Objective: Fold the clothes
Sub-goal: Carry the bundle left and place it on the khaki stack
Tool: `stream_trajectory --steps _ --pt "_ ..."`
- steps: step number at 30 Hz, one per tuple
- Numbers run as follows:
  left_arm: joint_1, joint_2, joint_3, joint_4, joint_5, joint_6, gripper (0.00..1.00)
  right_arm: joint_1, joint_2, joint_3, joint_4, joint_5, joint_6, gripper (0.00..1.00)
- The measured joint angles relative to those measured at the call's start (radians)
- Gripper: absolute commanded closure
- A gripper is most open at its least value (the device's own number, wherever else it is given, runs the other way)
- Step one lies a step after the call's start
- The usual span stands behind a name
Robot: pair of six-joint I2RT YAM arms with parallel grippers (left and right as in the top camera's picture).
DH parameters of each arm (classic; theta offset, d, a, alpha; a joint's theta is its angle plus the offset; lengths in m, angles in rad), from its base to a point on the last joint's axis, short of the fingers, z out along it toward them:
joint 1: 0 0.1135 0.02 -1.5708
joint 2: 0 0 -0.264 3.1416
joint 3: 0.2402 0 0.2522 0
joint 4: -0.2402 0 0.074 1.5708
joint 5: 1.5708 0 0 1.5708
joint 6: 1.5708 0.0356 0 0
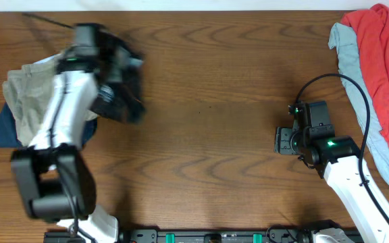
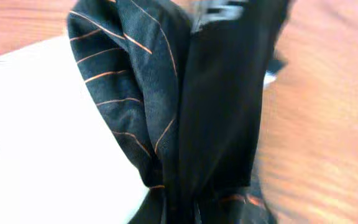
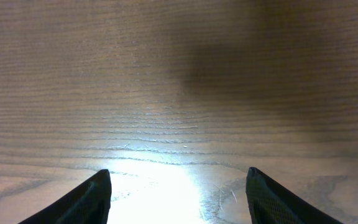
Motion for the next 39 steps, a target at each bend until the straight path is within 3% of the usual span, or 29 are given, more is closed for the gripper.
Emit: stream_trajectory --steps 11,12,15,16,20,23,26,32,39 --pt "0.352 0.002 0.001 0.047 -0.001 -0.105 0.94 0.000 0.000 0.000 0.012 0.002 0.000 0.32" --pt "0.377 0.006 0.001 0.047 0.013 -0.114 0.88 0.000 0.000 0.000 0.013 0.002 0.000 0.33" --pt "0.428 0.021 0.001 0.043 0.043 -0.143 0.09 0.000 0.000 0.000 0.013 0.002 0.000 0.32" --pt "0.443 0.026 0.001 0.039 0.051 -0.158 0.01 0.000 0.000 0.000 0.013 0.002 0.000 0.31" --pt "0.467 0.031 0.001 0.031 0.070 -0.211 0.02 0.000 0.000 0.000 0.016 0.002 0.000 0.24" --pt "0.467 0.031 0.001 0.022 0.095 -0.242 0.02 0.000 0.000 0.000 0.030 0.003 0.000 0.10" --pt "0.459 0.031 0.001 0.024 0.142 -0.260 0.02 0.000 0.000 0.000 0.060 0.003 0.000 0.02" --pt "0.361 -0.015 0.000 0.040 0.185 -0.252 0.02 0.000 0.000 0.000 0.144 -0.055 -0.003 0.01" --pt "0.069 -0.117 0.000 -0.032 0.201 -0.201 0.02 0.000 0.000 0.001 0.281 -0.143 -0.003 0.01"
